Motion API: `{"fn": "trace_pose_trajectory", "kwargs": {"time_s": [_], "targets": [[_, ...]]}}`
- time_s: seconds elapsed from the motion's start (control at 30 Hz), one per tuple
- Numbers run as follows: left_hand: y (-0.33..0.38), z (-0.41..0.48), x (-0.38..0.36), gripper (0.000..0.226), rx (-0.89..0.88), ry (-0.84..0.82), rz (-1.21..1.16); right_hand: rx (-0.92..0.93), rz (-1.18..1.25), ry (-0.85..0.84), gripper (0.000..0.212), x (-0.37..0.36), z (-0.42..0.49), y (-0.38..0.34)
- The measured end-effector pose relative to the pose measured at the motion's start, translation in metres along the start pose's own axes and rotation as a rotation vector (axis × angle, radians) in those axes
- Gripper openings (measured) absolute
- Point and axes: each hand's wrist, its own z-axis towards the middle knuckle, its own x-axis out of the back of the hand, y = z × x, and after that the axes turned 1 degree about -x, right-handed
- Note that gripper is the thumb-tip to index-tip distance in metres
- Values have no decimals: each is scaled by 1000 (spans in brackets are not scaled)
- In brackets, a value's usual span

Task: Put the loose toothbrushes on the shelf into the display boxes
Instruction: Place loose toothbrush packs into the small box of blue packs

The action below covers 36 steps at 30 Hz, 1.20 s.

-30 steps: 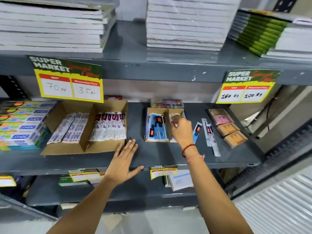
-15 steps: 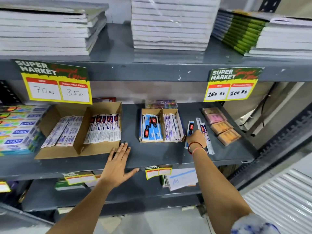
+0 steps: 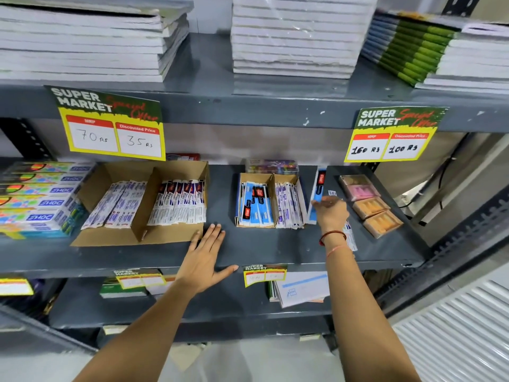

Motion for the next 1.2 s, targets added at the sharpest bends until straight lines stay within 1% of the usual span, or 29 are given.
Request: {"fn": "trace_pose_trajectory", "kwargs": {"time_s": [0.07, 0.13, 0.17, 0.27, 0.37, 0.43, 0.57, 0.87, 1.03, 1.2], "targets": [[3, 2, 1, 94, -6, -2, -7, 16, 78, -65, 15, -10, -7, -6], [5, 4, 2, 95, -10, -9, -13, 32, 99, -125, 19, -21, -16, -12], [6, 5, 3, 95, -11, -12, -17, 53, 100, -154, 20, -26, -21, -14], [6, 4, 2, 95, -16, -23, -23, 119, 75, -252, 11, -36, -38, -22], [3, 1, -1, 94, -15, -26, -2, 166, 41, -340, 17, -47, -50, -25], [1, -1, -2, 94, -4, -23, 3, 173, 58, -382, 15, -54, -52, -21], [-3, -2, -5, 92, 3, -31, 12, 167, 43, -392, 14, -63, -49, -13], [-6, 1, -10, 91, -28, 28, 9, 215, -88, -278, 20, -69, -46, -19], [-5, 2, -11, 93, -19, 53, -21, 237, -152, -277, 19, -81, -42, -18], [-5, 2, -13, 92, -16, 78, -36, 294, -301, -254, 15, -90, -43, -16]]}}
